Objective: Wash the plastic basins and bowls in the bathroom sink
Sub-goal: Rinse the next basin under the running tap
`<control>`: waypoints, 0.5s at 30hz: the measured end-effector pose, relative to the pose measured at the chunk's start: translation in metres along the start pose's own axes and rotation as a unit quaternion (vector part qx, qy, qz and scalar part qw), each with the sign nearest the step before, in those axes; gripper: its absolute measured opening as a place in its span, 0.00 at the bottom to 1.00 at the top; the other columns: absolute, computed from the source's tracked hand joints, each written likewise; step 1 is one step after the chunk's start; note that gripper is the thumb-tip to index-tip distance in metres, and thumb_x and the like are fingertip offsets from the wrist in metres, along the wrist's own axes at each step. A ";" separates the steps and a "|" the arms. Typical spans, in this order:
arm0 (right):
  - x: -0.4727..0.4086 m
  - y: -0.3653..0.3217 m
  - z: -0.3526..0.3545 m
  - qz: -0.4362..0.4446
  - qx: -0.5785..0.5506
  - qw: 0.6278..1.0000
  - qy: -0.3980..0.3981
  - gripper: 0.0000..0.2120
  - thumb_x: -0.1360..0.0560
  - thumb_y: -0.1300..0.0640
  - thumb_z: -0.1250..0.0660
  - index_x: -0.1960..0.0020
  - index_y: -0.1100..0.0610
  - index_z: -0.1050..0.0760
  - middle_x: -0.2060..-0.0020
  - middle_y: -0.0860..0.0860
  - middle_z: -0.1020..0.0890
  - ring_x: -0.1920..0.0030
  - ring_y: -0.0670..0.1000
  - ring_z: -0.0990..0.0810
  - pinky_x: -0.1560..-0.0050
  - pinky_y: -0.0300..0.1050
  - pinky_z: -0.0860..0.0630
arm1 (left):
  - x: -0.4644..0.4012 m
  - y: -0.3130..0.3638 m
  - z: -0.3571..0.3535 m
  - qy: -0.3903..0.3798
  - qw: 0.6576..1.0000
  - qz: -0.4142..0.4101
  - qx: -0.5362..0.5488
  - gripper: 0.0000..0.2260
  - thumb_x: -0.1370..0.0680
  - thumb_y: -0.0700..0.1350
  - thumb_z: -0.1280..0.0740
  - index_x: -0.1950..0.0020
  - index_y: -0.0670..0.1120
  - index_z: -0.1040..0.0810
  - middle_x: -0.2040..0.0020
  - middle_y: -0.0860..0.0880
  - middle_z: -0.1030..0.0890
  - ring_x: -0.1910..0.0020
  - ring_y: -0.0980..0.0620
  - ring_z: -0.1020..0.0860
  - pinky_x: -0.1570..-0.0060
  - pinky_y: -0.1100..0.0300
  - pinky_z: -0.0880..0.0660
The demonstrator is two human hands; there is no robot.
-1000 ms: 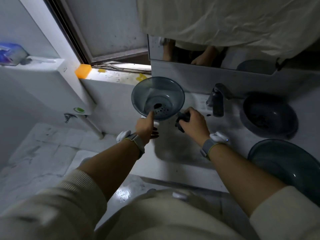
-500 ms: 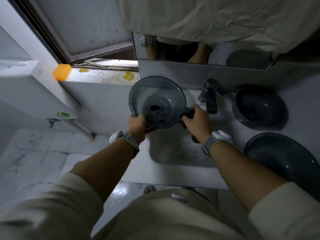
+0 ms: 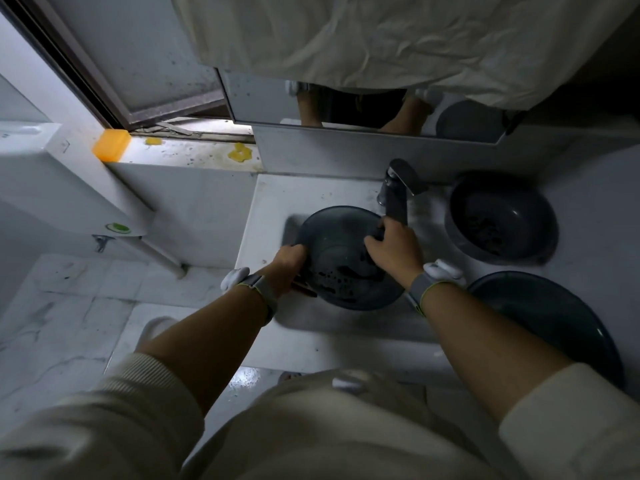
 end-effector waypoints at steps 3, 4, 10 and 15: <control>0.000 0.006 0.015 0.003 0.035 0.999 0.025 0.09 0.26 0.50 0.34 0.55 0.55 0.29 0.57 0.57 0.20 0.57 0.62 0.21 0.63 0.47 0.28 | -0.004 -0.007 -0.014 -0.019 0.999 0.030 0.033 0.12 0.18 0.43 0.39 0.46 0.35 0.22 0.58 0.31 0.16 0.61 0.30 0.15 0.62 0.36 0.14; -0.001 0.009 0.022 0.000 0.049 0.998 0.035 0.08 0.26 0.51 0.35 0.54 0.55 0.29 0.57 0.57 0.19 0.57 0.62 0.21 0.62 0.48 0.27 | -0.005 -0.010 -0.019 -0.021 0.998 0.042 0.045 0.11 0.18 0.43 0.38 0.48 0.35 0.22 0.62 0.32 0.15 0.63 0.31 0.15 0.65 0.37 0.14; -0.014 0.035 0.059 -0.010 0.047 0.996 0.071 0.14 0.26 0.52 0.36 0.40 0.50 0.27 0.50 0.54 0.16 0.52 0.62 0.19 0.60 0.47 0.26 | -0.014 -0.027 -0.045 -0.041 0.995 0.062 0.062 0.13 0.15 0.46 0.36 0.41 0.36 0.22 0.55 0.36 0.16 0.60 0.34 0.15 0.69 0.43 0.15; -0.024 0.033 0.063 0.046 0.084 0.995 0.018 0.27 0.25 0.52 0.40 0.28 0.39 0.35 0.49 0.53 0.16 0.55 0.61 0.19 0.59 0.49 0.20 | -0.018 -0.034 -0.054 -0.048 0.994 0.053 0.082 0.12 0.14 0.44 0.35 0.31 0.51 0.25 0.44 0.39 0.18 0.49 0.36 0.17 0.58 0.37 0.15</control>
Point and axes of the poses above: each hand's wrist, its own x-axis away from the middle knuckle, its own z-axis out of the back of the hand, y = z × x, the point moved 7 cm from there along -x, towards the middle knuckle
